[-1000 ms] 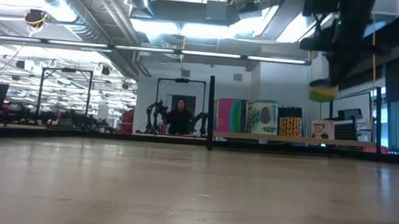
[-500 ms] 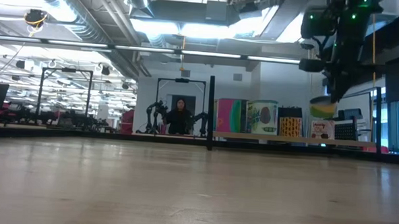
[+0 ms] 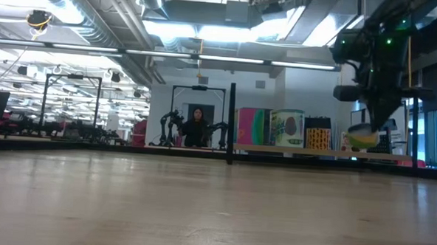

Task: Pick and place cans onto a shelf
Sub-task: Put the canned mushrooms on the shelf

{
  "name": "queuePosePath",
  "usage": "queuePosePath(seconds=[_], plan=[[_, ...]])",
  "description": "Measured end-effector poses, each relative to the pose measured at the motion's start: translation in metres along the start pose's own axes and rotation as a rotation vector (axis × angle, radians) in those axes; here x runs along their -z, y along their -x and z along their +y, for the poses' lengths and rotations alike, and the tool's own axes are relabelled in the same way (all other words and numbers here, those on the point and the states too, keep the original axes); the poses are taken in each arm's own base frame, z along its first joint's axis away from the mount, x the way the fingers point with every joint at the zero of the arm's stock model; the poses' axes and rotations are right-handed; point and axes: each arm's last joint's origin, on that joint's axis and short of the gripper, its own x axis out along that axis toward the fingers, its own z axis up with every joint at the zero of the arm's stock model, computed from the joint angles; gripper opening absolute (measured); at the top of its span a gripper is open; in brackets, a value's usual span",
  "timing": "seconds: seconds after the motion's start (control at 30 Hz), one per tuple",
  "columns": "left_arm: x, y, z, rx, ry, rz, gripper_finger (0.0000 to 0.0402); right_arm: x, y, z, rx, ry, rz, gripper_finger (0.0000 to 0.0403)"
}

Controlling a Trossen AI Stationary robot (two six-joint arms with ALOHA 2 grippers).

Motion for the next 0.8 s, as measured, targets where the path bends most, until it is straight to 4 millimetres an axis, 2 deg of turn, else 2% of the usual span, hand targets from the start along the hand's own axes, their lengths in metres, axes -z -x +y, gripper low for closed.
queuePosePath(seconds=[0.13,0.37,0.8], plan=[[0.0013,0.0006,0.0034,-0.007,0.012,0.000,0.0044,-0.0004,-0.0021,-0.0016,0.009,0.013,-0.005,0.0004],[0.0031,0.0015,0.0072,-0.013,0.026,0.001,0.0044,-0.0001,-0.0022,-0.0016,0.004,0.021,0.005,0.0034],[0.0039,0.0015,0.0066,-0.009,0.034,0.010,0.0044,-0.0005,-0.0023,-0.0015,0.010,-0.010,-0.007,0.0039]])
